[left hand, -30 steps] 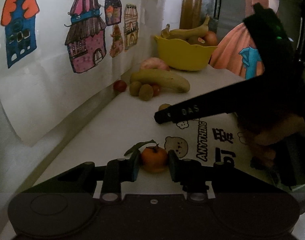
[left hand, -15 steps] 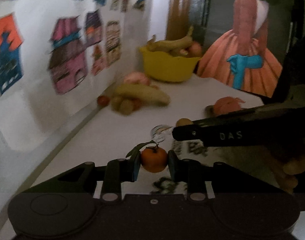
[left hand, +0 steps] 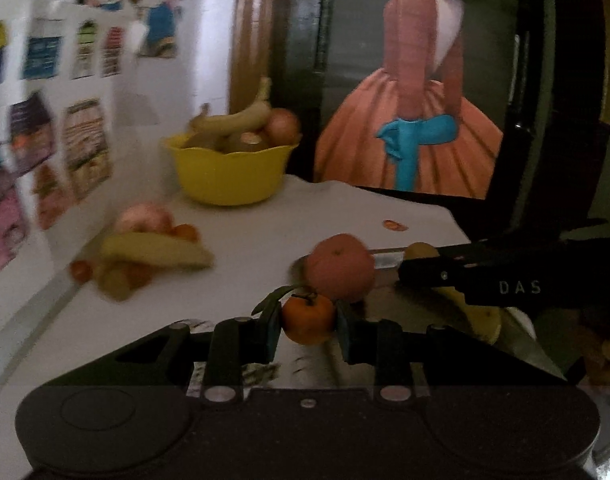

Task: Organize fruits
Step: 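Carry the tangerine in the left tool while the right tool carries the kiwi to the tray, then lower the tangerine onto the tray and open the left tool while the right tool releases the kiwi, then lift both open tools up and away from the tray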

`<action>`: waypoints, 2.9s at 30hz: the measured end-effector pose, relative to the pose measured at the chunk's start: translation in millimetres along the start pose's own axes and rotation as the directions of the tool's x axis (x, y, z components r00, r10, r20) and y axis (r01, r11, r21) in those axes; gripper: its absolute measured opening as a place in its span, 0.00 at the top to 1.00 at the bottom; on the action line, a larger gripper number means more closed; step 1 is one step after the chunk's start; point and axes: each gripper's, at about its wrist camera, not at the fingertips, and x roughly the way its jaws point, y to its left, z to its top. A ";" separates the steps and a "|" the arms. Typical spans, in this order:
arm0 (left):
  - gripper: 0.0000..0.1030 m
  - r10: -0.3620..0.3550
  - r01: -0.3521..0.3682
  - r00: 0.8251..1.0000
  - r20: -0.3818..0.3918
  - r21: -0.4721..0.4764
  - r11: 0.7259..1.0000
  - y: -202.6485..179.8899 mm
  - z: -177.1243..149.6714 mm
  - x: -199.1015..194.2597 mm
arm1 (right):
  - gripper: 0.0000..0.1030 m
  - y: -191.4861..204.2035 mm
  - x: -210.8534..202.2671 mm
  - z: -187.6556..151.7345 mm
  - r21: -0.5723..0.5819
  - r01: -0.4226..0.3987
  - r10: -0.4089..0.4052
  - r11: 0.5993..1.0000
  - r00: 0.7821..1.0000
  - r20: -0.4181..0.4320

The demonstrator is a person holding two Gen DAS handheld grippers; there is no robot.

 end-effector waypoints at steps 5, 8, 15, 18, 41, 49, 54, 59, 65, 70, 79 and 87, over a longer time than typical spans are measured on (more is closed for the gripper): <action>0.70 -0.011 0.011 1.000 -0.018 0.025 1.000 -21.7 3.6 25.4 | 0.71 -32.5 -5.7 -11.0 0.037 0.057 -0.058 0.998 0.998 0.015; 0.70 -0.020 0.022 0.999 -0.036 0.036 0.999 -31.4 2.7 37.6 | 0.71 -47.2 -3.6 -17.7 0.061 0.068 -0.069 0.996 0.998 0.009; 0.70 -0.023 0.027 0.998 -0.065 0.066 0.997 -41.3 -1.9 61.2 | 0.71 -64.3 9.2 -29.4 0.092 0.045 -0.045 0.995 0.999 -0.002; 0.70 -0.026 0.032 0.997 -0.073 0.075 0.997 -44.1 -4.0 66.9 | 0.71 -67.0 13.2 -33.1 0.099 0.032 -0.032 0.995 0.999 -0.003; 0.57 -0.013 0.022 0.990 -0.138 0.064 0.998 -41.3 -7.5 88.9 | 0.70 -66.0 27.0 -28.7 0.091 0.048 -0.042 0.995 0.996 -0.074; 0.28 -0.016 0.018 0.994 -0.111 0.013 1.000 -31.3 -4.5 67.8 | 0.63 -64.6 22.8 -29.3 0.110 0.052 -0.045 0.993 0.997 -0.063; 0.20 0.000 -0.002 0.998 -0.068 -0.033 0.999 -20.0 0.7 42.2 | 0.49 -55.9 2.1 -23.9 0.107 0.055 -0.054 0.993 0.998 -0.013; 0.08 0.021 -0.022 1.000 -0.013 -0.058 0.998 -8.7 7.2 8.0 | 0.39 -41.5 -25.6 -12.1 0.096 0.071 -0.076 0.993 0.996 0.048; 0.01 0.068 -0.061 0.995 0.068 -0.101 0.993 6.2 12.8 -32.7 | 0.20 -21.5 -58.0 -1.8 0.080 0.099 -0.107 0.992 0.988 0.109; 0.01 0.103 -0.088 0.988 0.113 -0.135 0.987 19.8 12.3 -66.7 | 0.08 1.5 -82.3 1.6 0.046 0.120 -0.126 0.992 0.981 0.148; 0.01 0.147 -0.121 0.976 0.163 -0.160 0.980 43.6 0.3 -130.2 | 0.00 41.2 -133.3 -4.4 0.033 0.142 -0.146 0.989 0.965 0.218; 0.01 0.199 -0.171 0.965 0.174 -0.161 0.972 54.7 -14.5 -179.1 | 0.00 90.9 -179.7 -25.0 -0.013 0.234 -0.223 0.972 0.939 0.262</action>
